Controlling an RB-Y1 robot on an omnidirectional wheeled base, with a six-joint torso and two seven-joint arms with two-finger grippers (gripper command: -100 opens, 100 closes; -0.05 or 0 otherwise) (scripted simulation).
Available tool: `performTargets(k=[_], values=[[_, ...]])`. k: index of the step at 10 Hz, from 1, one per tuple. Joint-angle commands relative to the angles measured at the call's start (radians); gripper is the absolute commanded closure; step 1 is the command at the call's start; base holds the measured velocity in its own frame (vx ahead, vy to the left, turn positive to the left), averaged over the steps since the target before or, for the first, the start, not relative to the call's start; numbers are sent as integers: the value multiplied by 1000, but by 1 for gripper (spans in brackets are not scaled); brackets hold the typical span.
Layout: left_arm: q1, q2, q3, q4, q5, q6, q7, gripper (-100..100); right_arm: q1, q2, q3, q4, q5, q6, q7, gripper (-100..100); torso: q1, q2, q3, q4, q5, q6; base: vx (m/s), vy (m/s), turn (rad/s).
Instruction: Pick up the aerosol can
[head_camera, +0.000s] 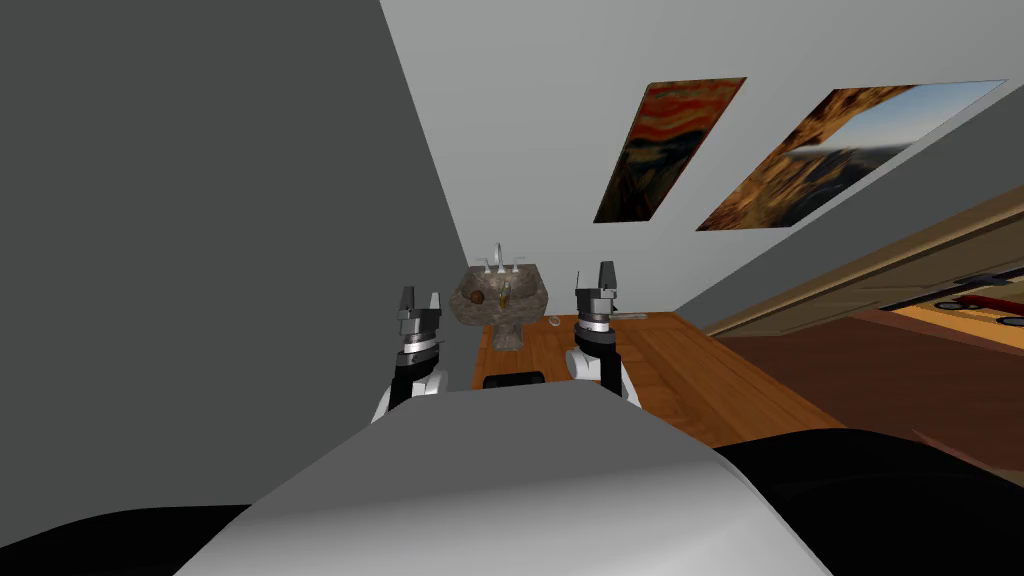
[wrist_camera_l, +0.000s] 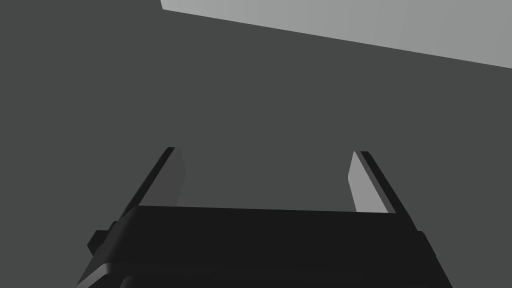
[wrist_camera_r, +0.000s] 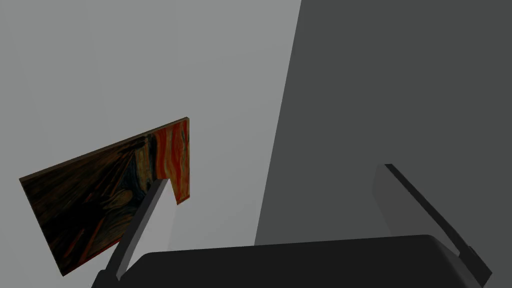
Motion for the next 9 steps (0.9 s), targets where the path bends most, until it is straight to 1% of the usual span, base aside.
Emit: performTargets(k=[1, 2, 4, 6, 9], values=[[0, 36, -14, 10, 21, 6, 2, -100, 0, 0, 0, 0, 0, 0, 0, 0, 0, 0, 0, 0, 0, 0, -4, -55, 71], [0, 48, -20, 15, 31, 9, 3, -100, 0, 0, 0, 0, 0, 0, 0, 0, -3, 0, 0, 0, -1, 0, -10, -96, 75], [1, 89, -56, 42, 86, 26, 10, -100, 0, 0, 0, 0, 0, 0, 0, 0, -9, 0, 0, 0, -2, 0, -19, -169, 111], [3, 106, -77, 57, 122, 38, 16, -100, 0, 0, 0, 0, 0, 0, 0, 0, -13, 1, 1, 0, -3, 0, -7, -173, 111], [7, 127, -108, 80, 184, 61, 30, -100, 0, 0, 0, 0, 0, 0, 0, 0, -9, 0, 0, 0, -2, 0, -1, -137, 56]])
